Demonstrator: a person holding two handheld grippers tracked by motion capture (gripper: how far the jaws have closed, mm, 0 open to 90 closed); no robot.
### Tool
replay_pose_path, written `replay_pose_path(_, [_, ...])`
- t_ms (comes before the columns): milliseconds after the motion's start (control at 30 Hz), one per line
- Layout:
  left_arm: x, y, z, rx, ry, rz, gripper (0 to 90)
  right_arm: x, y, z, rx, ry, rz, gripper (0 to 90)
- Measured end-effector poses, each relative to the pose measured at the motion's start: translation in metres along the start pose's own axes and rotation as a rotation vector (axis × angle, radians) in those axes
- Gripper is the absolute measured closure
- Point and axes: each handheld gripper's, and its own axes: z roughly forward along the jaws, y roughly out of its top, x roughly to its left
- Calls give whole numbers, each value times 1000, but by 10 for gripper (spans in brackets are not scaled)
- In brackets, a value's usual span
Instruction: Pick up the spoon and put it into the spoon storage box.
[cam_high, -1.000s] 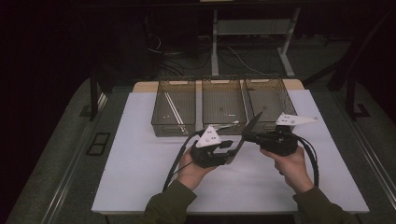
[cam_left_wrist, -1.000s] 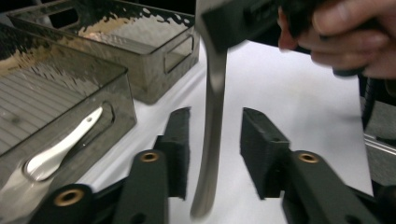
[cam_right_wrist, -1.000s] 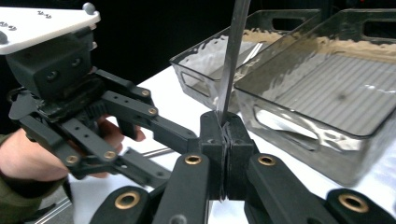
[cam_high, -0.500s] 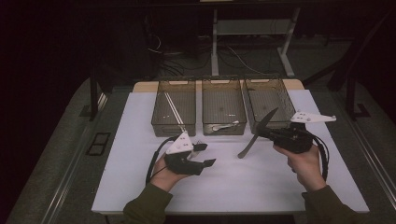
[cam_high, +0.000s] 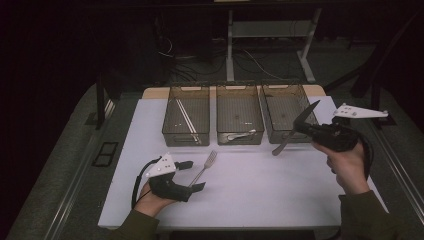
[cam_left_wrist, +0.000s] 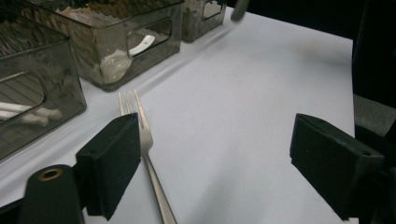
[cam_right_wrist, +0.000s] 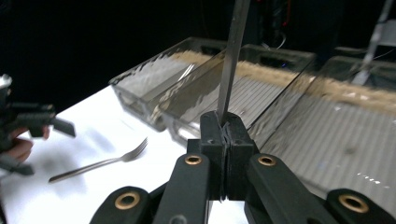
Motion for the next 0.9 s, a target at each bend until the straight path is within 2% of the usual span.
replay_pose_path(233, [3, -4, 4, 19, 11, 2, 0, -14, 34, -8, -11, -75, -35, 888])
replay_pose_path(367, [2, -4, 4, 24, 23, -1, 0, -27, 50, -5, -8, -115, -31, 889])
replay_pose_path(500, [2, -4, 4, 24, 17, -4, 0, -41, 62, 4, 27, -178, -49, 888])
replay_pose_path(700, [3, -3, 5, 30, 12, -5, 0, -65, 67, 15, 72, -255, -39, 888])
replay_pose_path(833, [2, -3, 6, 37, 7, -7, 0, -77, 65, 24, 138, -306, -55, 889])
replay_pose_path(900, [2, -3, 7, 39, 8, -5, 0, -83, 62, 28, 166, -321, -47, 888])
